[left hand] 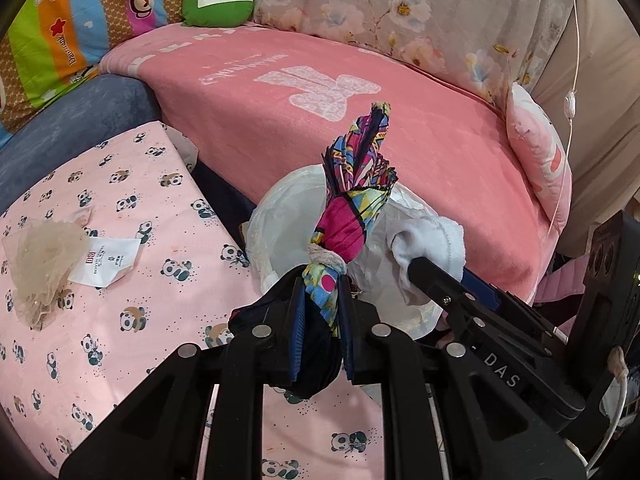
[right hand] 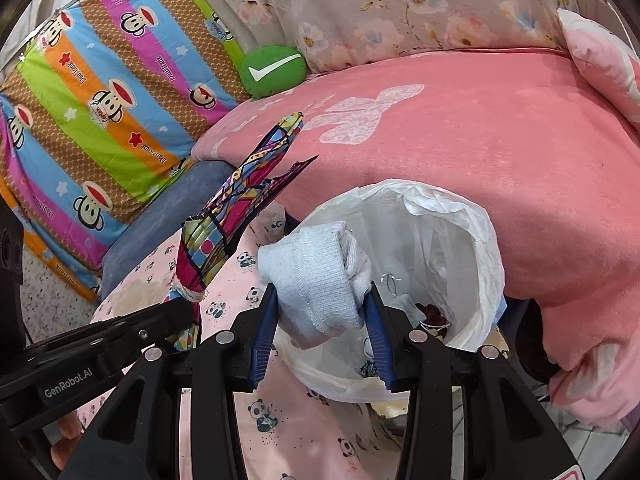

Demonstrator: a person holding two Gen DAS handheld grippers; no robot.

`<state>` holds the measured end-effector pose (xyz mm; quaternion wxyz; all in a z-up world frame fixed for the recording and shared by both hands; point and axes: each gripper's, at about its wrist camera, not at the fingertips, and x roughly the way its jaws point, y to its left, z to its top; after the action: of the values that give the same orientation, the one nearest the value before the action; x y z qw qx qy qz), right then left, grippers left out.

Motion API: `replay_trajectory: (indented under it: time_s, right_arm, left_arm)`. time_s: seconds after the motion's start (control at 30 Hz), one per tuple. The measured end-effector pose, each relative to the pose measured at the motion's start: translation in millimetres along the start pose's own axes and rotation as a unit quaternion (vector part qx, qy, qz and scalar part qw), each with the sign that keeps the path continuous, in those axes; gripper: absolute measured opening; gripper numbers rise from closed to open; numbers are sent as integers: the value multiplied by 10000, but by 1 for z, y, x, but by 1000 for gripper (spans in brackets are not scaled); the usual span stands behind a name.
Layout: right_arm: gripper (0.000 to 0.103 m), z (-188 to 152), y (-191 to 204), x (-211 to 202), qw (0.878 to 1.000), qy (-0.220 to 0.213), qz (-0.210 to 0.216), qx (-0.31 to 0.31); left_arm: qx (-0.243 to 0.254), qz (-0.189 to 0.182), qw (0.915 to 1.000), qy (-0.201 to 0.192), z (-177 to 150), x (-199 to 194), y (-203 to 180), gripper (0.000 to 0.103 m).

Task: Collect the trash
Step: 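Carry the umbrella and sock over the bin and open both tools, then move both open tools back over the mesh stocking and tag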

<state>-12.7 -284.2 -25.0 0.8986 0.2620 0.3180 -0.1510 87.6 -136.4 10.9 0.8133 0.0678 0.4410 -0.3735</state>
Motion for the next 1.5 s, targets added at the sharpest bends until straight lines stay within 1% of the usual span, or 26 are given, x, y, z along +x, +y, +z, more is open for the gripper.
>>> replay_trajectory:
  time_s: [0.23, 0.33, 0.4, 0.43, 0.7, 0.87, 1.07, 1.5]
  right_arm:
    - [41, 1, -18, 5, 9998, 25, -101, 163]
    - [42, 1, -24, 8, 9997, 47, -140, 215]
    - [44, 2, -28, 11, 9995, 58, -175, 259]
    - [44, 3, -29, 13, 9994, 65, -191, 281]
    - [54, 6, -23, 20, 9994, 24, -233, 258]
    - [54, 5, -14, 22, 9997, 54, -207, 152]
    - [57, 6, -3, 21, 9997, 78, -223, 3]
    - [58, -1, 35, 16, 9981, 181, -295, -514]
  left_arm:
    - [141, -79, 9998, 124, 3, 17, -16, 16]
    - [162, -66, 9998, 90, 6, 22, -19, 22]
    - [96, 28, 9999, 29, 7, 23, -17, 46]
    - [64, 93, 9999, -21, 7, 23, -16, 48]
    - [-4, 237, 9997, -18, 8, 22, -2, 49]
    - [-96, 307, 9995, -24, 5, 19, 8, 48]
    - [-222, 376, 9990, -71, 1, 10, 19, 48]
    - [-566, 581, 9965, -224, -14, -15, 53, 48]
